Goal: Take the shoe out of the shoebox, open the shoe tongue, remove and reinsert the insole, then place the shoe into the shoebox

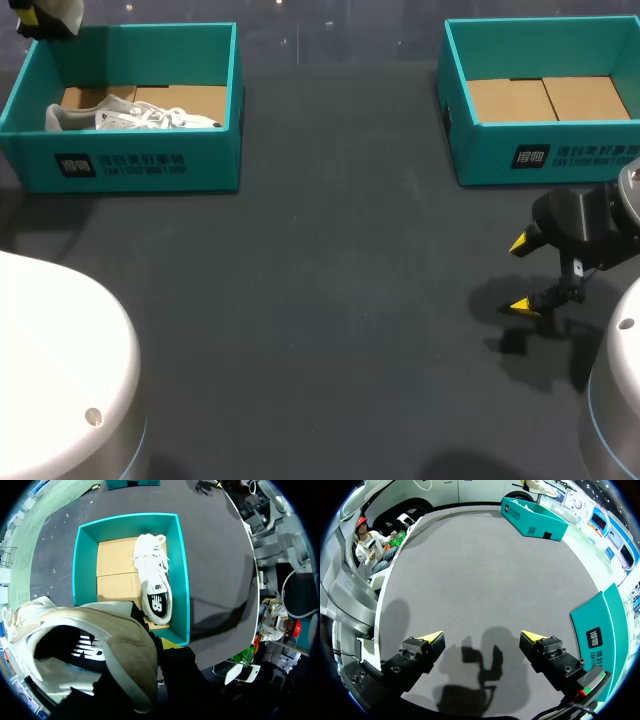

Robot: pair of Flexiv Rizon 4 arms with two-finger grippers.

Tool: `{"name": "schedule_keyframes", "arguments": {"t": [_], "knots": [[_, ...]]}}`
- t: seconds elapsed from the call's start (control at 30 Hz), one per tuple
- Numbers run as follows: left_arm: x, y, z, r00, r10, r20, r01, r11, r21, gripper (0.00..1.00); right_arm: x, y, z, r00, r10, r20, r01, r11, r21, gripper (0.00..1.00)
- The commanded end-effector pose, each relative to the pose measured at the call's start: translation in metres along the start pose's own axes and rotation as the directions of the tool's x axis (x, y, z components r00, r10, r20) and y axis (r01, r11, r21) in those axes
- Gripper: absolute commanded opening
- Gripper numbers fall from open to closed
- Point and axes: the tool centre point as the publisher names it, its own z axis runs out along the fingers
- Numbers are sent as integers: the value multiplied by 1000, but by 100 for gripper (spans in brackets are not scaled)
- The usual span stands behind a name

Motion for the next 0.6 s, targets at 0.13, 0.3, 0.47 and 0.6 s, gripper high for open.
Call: {"name": "schedule_keyframes", "arguments": {"t": [0.13,0.3,0.47,0.6], "knots": [[-11,1,-2,999,0,-35,0,1000,0,0,1,0,0,1000,-1,2,1,1000,1,100],[-13,1,-1,999,28,-17,-28,1000,0,0,1,0,0,1000,-1,2,1,1000,1,100],[-24,14,4,972,233,2,-233,972,39,0,1,0,0,1000,-1,2,1,1000,1,100],[-29,21,5,908,418,24,-419,906,61,0,1,0,0,1000,-1,2,1,1000,1,100]]}}
